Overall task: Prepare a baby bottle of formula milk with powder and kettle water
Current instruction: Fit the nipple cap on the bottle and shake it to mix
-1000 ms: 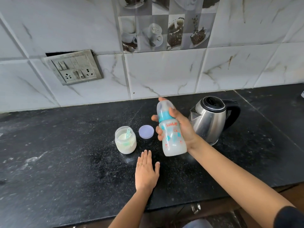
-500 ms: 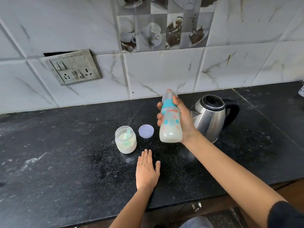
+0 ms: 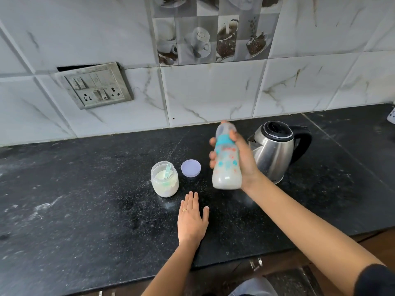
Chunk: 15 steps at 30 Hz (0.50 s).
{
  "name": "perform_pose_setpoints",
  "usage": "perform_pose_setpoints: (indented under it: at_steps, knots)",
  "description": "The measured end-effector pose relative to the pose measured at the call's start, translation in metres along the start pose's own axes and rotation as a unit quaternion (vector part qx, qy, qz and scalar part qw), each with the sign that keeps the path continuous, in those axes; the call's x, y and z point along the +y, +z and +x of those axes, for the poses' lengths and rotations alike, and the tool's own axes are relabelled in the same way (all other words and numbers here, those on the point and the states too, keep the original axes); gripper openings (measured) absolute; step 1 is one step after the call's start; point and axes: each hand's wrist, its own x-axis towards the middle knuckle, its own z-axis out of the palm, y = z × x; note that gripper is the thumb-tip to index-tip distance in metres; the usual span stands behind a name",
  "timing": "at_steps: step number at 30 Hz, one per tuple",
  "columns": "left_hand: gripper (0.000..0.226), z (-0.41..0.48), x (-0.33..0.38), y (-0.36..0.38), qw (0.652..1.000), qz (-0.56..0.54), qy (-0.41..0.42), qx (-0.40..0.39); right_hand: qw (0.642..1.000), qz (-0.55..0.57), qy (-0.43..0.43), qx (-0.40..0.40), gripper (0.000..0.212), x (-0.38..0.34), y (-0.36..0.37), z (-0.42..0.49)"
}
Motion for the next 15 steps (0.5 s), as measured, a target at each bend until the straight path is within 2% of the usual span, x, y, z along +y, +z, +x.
perform_pose_setpoints:
  at_steps: [2,3,7,12,15]
  knots:
    - [0.074,0.001,0.0,0.0,1.0,0.007,-0.002,-0.004,0.998,0.063,-0.002,0.028,0.061,-0.009,-0.003,0.002]
    - [0.072,0.001,0.0,-0.001,1.0,0.009,-0.002,-0.004,0.998,0.058,0.002,0.026,0.057,-0.009,-0.002,0.0]
    - [0.064,0.001,0.001,-0.001,1.0,0.009,-0.004,-0.001,0.999,-0.029,0.003,-0.022,0.065,0.004,-0.003,-0.013]
    - [0.063,0.0,0.001,-0.001,1.0,0.01,0.001,0.001,0.998,0.048,-0.033,0.027,0.06,-0.022,0.001,-0.004]
    - [0.063,0.001,0.002,-0.001,1.0,0.017,-0.001,-0.001,1.0,-0.021,-0.013,-0.018,0.068,-0.012,-0.001,-0.013]
